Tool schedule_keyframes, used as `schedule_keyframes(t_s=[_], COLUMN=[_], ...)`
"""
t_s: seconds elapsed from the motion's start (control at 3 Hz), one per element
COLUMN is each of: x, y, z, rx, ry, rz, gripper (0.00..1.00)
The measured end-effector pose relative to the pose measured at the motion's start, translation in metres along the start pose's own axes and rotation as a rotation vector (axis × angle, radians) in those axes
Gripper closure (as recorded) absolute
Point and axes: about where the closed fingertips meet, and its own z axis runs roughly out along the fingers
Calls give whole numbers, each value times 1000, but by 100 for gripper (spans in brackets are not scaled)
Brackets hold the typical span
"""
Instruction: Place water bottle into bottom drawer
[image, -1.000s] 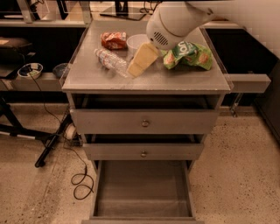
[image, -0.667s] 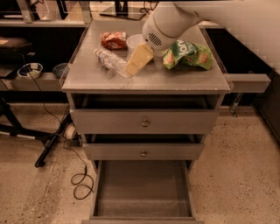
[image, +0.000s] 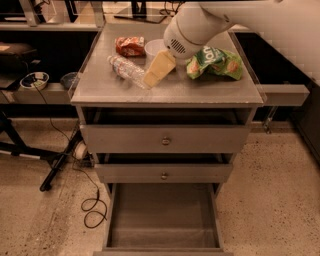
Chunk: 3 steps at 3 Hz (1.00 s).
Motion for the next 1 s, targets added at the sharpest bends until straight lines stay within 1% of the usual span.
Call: schedule_keyframes(t_s=[0.33, 1.0], x=[0, -11], y=[-3, -8], z=[10, 38], rx=[-9, -17], ry=[-12, -26], rz=[15, 37], gripper=[0, 0])
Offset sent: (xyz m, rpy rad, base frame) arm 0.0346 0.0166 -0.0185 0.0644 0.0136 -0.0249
